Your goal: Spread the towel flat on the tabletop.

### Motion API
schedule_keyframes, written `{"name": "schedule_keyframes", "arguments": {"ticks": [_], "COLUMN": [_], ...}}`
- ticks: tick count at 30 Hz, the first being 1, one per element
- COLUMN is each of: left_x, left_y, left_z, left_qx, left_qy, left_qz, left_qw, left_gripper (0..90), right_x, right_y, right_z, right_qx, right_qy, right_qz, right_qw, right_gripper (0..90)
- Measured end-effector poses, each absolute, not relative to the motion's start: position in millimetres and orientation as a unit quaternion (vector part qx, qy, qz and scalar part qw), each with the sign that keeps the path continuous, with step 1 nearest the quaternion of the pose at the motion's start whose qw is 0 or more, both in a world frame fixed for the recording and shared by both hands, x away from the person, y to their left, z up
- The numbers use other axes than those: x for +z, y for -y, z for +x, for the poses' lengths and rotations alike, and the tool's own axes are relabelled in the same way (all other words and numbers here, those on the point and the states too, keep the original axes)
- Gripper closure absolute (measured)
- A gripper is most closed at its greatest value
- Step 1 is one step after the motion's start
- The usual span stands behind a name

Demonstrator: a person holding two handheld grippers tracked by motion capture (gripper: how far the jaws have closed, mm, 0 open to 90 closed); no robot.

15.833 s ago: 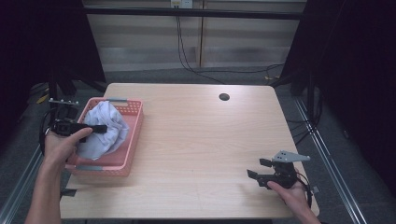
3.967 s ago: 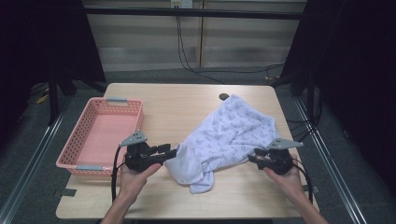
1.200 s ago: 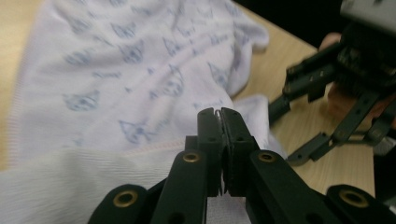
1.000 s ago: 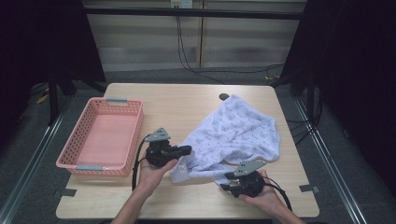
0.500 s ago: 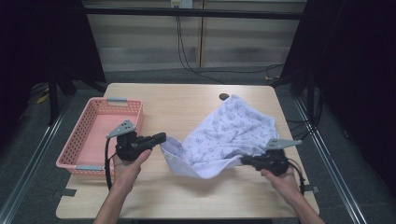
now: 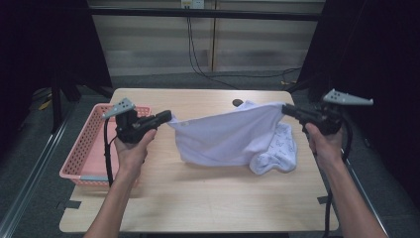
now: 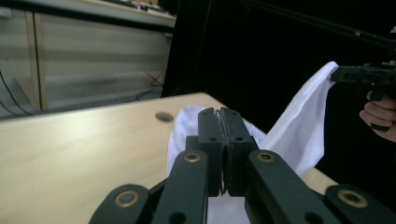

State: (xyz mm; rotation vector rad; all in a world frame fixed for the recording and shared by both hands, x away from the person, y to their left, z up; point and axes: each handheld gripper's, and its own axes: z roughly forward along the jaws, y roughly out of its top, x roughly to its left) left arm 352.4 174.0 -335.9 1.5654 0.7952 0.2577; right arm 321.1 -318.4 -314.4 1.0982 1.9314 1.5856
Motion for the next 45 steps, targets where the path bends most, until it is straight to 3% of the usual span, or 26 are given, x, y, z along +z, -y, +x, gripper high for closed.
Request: {"name": "schedule_keyframes", "arguments": {"ticks": [8,12,14,17,27,29,32,34,37,41,45], "left_x": [-272.6,-238.2,-240.3,-275.1,-401.4,-421.6,-445.4,-452.3,-450.5,-443.7,-442.4], "left_y": [-170.3,-165.7,-162.7,-164.7,-189.5,-197.2,-202.5,-203.9,-207.9,-201.6,-170.7], "left_z": [372.5,352.6,335.3,314.6,234.4,214.1,190.6,180.5,176.7,188.0,227.5], "left_qx": [0.157,0.183,0.182,0.141,0.055,0.038,-0.008,-0.012,-0.016,0.004,0.016], "left_qy": [-0.328,-0.288,-0.274,-0.282,-0.344,-0.351,-0.361,-0.360,-0.355,-0.344,-0.312], "left_qz": [0.663,0.663,0.677,0.689,0.725,0.729,0.741,0.753,0.750,0.764,0.795], "left_qw": [0.654,0.666,0.658,0.653,0.595,0.586,0.566,0.551,0.558,0.546,0.520], "left_gripper": [88.5,88.5,88.4,88.3,88.2,88.2,87.8,86.4,79.0,76.8,72.5], "right_x": [-238.3,-194.3,-188.1,-213.1,-388.1,-407.2,-422.1,-423.7,-420.1,-423.9,-429.3], "right_y": [322.6,326.8,327.6,327.0,319.1,319.0,321.5,321.6,320.6,318.1,307.2], "right_z": [350.6,338.3,326.5,301.8,202.2,184.1,152.6,137.6,125.5,142.1,187.7], "right_qx": [0.587,0.601,0.610,0.611,0.561,0.543,0.526,0.526,0.511,0.495,0.475], "right_qy": [-0.659,-0.648,-0.647,-0.661,-0.720,-0.728,-0.743,-0.751,-0.762,-0.769,-0.780], "right_qz": [0.398,0.374,0.360,0.349,0.390,0.404,0.405,0.394,0.391,0.393,0.390], "right_qw": [0.250,0.282,0.282,0.261,0.122,0.108,0.086,0.061,0.068,0.092,0.120], "right_gripper": [87.3,87.4,87.3,87.3,87.2,87.2,86.2,77.6,65.8,61.0,56.6]}}
